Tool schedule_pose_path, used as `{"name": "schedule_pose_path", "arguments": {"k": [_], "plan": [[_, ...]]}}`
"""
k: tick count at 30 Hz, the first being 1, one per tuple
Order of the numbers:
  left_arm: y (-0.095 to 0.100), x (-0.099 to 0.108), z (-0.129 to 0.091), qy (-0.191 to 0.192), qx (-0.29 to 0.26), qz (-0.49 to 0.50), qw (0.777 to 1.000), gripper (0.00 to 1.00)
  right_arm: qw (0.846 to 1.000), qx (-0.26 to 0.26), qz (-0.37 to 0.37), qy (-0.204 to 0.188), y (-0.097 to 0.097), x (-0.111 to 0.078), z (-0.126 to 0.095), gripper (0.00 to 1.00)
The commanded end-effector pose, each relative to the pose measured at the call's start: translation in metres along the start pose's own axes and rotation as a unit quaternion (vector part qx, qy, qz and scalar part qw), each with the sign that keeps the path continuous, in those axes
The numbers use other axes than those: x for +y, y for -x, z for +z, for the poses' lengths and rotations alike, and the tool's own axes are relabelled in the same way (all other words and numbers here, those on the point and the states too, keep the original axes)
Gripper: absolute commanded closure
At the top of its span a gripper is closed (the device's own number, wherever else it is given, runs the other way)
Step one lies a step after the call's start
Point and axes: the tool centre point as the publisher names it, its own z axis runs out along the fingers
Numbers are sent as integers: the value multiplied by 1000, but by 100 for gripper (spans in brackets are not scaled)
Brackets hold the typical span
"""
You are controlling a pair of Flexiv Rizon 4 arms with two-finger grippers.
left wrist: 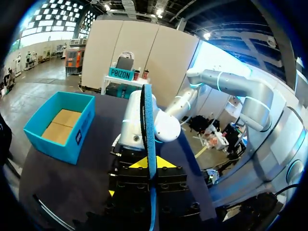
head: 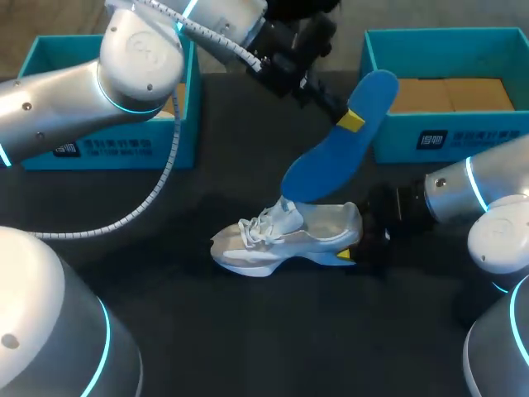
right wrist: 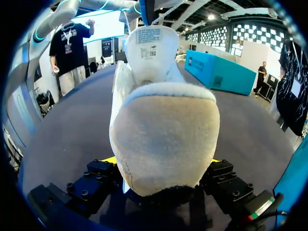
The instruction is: Take the shoe out of the shoebox, open the shoe tongue, remove and reinsert the insole, then place the shoe into the shoebox
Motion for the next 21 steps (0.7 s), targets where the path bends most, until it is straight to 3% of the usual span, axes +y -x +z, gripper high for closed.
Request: {"name": "schedule_pose_path", "arguments": {"k": [1,10,15,21], "plan": [[1,0,1,0,1,1,1000,100,1000,0,0,-1,0,1,1,100],[1,0,1,0,1,1,1000,100,1000,0,0,-1,0,1,1,100],[-10,-15,8,-18,-15,-15,1000,100,1000,0,0,-1,0,1,1,100],[-28,-40,5,-68,-27,-53,996,100,1000,0,0,-1,0,1,1,100]]}}
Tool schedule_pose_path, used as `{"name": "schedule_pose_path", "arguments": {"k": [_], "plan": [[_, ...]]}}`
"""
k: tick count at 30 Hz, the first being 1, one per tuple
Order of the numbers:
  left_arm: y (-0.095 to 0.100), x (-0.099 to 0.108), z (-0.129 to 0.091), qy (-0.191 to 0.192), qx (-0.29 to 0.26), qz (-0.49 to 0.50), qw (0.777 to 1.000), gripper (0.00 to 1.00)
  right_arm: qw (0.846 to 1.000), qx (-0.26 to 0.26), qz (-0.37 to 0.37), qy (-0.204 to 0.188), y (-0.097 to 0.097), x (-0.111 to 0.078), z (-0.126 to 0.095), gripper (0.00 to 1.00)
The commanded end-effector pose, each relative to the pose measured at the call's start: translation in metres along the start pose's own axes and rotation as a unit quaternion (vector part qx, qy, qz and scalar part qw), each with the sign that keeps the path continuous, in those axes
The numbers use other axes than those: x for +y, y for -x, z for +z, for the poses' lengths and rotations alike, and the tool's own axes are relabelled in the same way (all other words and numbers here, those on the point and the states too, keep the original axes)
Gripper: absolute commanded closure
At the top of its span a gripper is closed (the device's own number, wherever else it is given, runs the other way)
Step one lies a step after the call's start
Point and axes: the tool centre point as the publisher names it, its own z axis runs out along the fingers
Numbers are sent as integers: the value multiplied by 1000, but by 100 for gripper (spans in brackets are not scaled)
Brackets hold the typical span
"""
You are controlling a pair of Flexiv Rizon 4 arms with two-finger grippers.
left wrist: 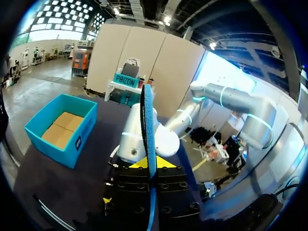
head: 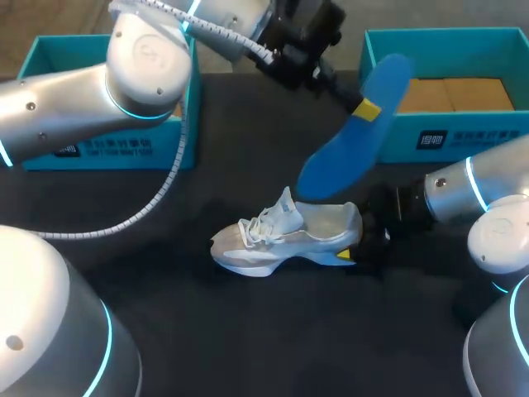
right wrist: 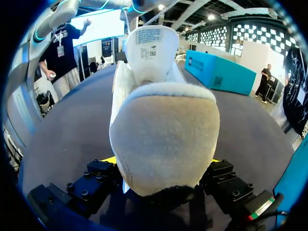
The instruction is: Take the shoe out of the shoebox, open the shoe tongue, remove and reinsert the insole, then place the shoe into the shoebox
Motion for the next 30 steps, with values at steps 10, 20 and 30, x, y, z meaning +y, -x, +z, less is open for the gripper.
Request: {"name": "schedule_pose_path", "arguments": {"k": [10,20,30], "plan": [[-45,-29,0,-82,39,-67,994,100,1000,0,0,-1,0,1,1,100],[-76,-37,-10,-155,64,-157,973,100,1000,0,0,-1,0,1,1,100],[-116,-34,-24,-189,122,-206,952,100,1000,0,0,-1,0,1,1,100]]}}
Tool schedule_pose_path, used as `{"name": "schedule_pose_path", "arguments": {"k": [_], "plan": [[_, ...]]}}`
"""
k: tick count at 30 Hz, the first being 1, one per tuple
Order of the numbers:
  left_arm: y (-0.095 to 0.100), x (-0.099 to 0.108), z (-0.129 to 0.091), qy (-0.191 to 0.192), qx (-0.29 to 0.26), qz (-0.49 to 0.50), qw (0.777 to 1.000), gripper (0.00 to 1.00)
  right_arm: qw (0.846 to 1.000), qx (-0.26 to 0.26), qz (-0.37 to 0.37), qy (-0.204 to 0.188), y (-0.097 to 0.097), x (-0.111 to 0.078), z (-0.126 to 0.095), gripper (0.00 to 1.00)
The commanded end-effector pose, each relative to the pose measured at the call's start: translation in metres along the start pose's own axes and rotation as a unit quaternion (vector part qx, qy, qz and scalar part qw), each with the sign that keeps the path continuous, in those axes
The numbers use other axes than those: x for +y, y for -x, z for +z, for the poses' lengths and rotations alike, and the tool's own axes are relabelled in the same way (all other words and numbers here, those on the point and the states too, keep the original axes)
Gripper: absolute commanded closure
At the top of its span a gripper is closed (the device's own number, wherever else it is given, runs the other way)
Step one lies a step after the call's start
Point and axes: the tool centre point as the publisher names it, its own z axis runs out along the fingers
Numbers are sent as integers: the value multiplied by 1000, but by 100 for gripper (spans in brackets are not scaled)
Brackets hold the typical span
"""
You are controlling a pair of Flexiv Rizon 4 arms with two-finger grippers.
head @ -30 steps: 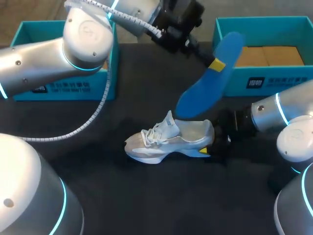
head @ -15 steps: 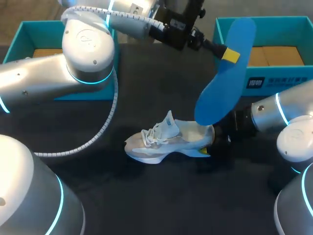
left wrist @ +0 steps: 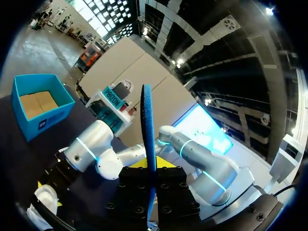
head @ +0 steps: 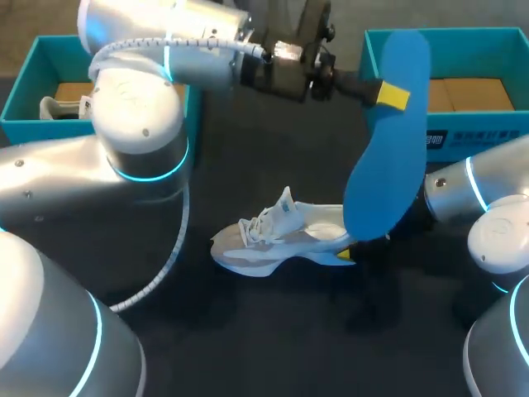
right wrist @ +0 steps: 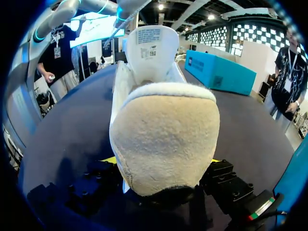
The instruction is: Take the shoe out of the shoebox, open the shoe tongue, remove and reinsert the insole, then place the shoe into the shoebox
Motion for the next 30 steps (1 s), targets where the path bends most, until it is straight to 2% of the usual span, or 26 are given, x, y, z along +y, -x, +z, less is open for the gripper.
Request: {"name": "schedule_pose_path", "arguments": {"k": [1,10,15,21,30], "plan": [[-13,13,-11,-39,7,-1,999,100,1000,0,0,-1,0,1,1,100],[-41,25,-26,-52,25,-17,998,100,1000,0,0,-1,0,1,1,100],[-56,26,-39,-71,32,-25,997,100,1000,0,0,-1,0,1,1,100],[-64,26,-53,-89,31,-36,995,100,1000,0,0,-1,0,1,1,100],[-75,15,-64,-80,25,-12,996,100,1000,0,0,-1,0,1,1,100]]}}
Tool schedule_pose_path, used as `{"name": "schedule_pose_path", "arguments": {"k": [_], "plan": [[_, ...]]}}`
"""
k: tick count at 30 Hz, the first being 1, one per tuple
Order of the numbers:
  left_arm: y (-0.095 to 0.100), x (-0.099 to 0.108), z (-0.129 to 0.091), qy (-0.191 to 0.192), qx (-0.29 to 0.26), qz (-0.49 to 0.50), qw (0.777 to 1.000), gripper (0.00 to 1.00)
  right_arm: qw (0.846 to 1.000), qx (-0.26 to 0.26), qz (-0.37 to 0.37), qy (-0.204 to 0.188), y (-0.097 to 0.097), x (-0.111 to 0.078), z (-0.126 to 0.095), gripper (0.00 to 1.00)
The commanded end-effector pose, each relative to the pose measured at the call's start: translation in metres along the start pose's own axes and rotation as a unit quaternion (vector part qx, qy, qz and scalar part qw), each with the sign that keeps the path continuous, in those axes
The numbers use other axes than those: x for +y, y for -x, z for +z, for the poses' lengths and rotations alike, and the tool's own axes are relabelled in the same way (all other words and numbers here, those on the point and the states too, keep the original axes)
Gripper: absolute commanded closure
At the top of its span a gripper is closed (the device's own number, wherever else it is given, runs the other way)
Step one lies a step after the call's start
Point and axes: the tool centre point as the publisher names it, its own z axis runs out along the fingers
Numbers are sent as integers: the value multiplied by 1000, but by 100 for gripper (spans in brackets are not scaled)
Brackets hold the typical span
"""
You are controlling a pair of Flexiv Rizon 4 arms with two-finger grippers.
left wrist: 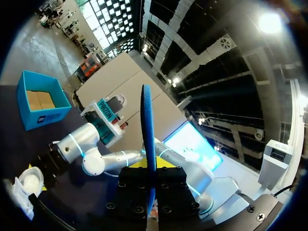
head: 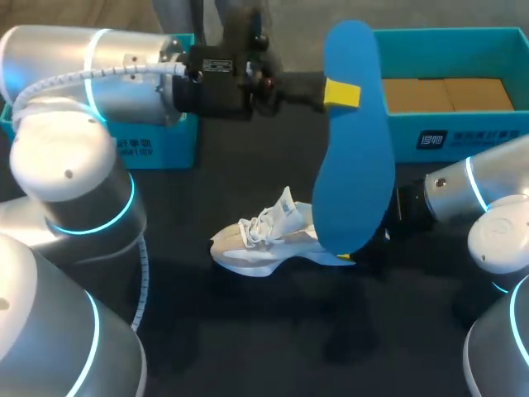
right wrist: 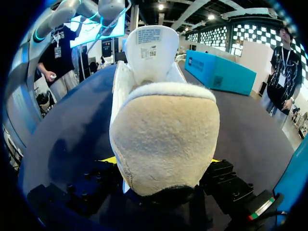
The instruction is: Take the shoe out of the shoebox, open the shoe tongue, remove and reinsert the insole, then place the shoe into the shoebox
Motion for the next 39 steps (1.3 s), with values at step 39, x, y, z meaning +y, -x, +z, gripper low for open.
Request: {"name": "schedule_pose_path", "arguments": {"k": [39], "plan": [[-10,-14,-15,12,-2,22,1000,100,1000,0,0,-1,0,1,1,66]]}}
